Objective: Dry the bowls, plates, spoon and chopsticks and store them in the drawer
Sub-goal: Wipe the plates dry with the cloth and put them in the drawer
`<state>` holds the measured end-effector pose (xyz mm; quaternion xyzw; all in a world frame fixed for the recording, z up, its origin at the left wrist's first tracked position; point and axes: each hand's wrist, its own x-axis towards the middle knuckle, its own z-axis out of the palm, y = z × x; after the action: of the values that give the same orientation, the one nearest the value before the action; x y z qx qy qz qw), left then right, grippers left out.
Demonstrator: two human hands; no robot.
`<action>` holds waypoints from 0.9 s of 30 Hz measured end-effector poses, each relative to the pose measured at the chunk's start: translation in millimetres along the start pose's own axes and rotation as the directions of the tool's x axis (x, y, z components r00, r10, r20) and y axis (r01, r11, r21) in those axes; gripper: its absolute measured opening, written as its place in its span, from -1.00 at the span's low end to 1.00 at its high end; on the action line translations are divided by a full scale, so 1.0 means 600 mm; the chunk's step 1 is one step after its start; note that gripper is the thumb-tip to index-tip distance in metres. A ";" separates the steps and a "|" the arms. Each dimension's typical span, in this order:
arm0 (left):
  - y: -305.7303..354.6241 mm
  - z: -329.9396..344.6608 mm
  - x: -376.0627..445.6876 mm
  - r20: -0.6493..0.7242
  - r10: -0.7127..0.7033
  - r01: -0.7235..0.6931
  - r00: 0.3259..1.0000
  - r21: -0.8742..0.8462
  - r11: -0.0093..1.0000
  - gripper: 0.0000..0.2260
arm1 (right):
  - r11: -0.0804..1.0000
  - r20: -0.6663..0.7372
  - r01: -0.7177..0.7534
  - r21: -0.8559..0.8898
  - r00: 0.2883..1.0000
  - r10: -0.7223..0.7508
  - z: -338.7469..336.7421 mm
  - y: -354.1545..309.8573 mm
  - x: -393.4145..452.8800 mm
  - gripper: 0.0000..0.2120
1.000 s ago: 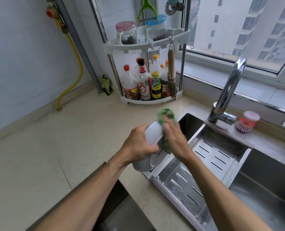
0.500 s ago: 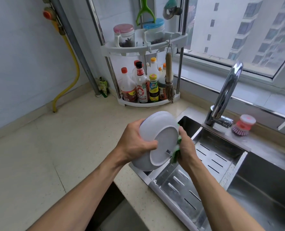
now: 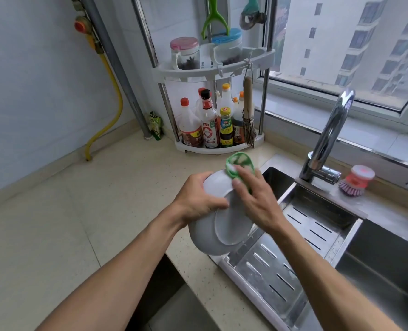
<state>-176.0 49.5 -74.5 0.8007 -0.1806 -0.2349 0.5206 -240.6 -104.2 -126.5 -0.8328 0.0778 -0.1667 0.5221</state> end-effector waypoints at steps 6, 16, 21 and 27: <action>-0.003 0.016 -0.006 -0.041 0.087 -0.080 0.995 0.154 0.985 -0.62 | 0.948 0.033 -0.205 0.243 0.979 0.204 0.016 0.013 0.000 -0.53; 0.003 0.009 -0.015 -0.097 0.122 -0.096 0.988 0.239 0.966 -0.55 | 0.938 0.014 -0.203 0.282 0.978 0.208 0.017 -0.009 0.018 -0.57; 0.010 0.008 -0.005 -0.140 0.094 -0.058 0.986 0.243 0.968 -0.56 | 0.986 0.061 -0.112 0.126 0.993 0.105 0.045 -0.010 0.012 -0.56; 0.023 -0.004 -0.018 -0.062 0.156 -0.141 0.986 0.198 0.970 -0.55 | 0.656 0.060 -0.491 0.573 0.824 0.563 0.021 0.004 0.016 -0.53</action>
<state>-184.2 51.4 -58.9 0.8401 -0.2417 -0.1457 0.4633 -226.9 -97.7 -131.7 -0.5689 0.2951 -0.0740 0.7641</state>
